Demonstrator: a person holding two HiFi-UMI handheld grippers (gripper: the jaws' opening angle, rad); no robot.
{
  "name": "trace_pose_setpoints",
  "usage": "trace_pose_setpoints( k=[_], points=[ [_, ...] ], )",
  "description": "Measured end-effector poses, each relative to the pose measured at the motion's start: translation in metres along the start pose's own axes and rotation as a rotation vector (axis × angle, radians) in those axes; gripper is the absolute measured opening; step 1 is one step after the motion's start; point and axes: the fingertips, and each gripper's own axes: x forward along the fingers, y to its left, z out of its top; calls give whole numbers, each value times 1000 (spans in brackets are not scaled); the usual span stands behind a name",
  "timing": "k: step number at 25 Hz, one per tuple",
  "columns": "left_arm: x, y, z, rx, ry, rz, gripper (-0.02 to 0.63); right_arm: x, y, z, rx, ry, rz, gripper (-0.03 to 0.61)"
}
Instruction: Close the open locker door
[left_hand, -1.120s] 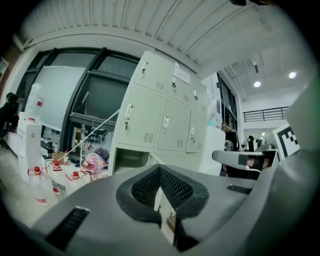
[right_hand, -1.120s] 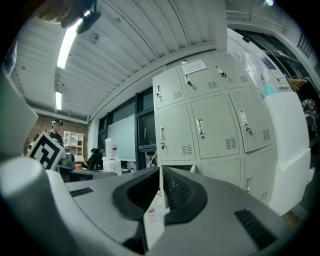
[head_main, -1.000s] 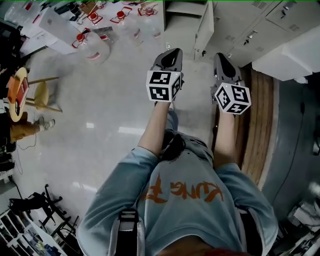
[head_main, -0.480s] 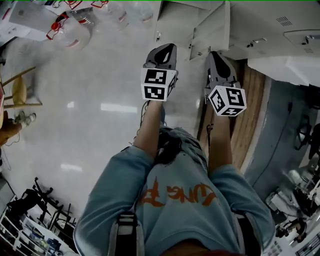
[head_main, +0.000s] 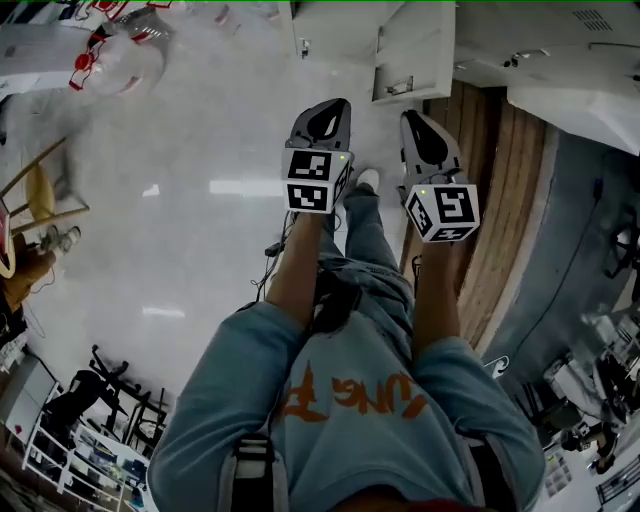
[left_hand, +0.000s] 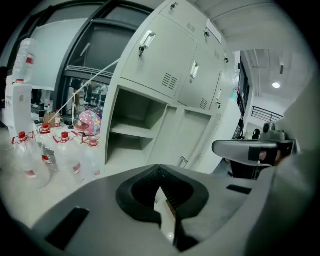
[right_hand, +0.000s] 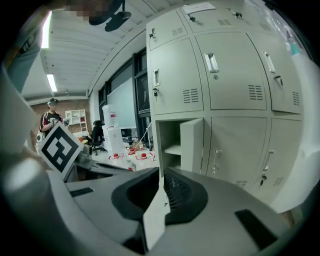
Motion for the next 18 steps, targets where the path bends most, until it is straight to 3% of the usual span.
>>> trace_pose_setpoints(
  k=[7,15,18],
  points=[
    [22,-9,-32,-14,43,31,18,6,-30,-57,53,74,39,44],
    [32,-20,-55,16,70,13,18,35,-45,-93,8,139,85,48],
    [32,-19,-62,5,76,14,18,44,-49,-99,2,153,97,111]
  ],
)
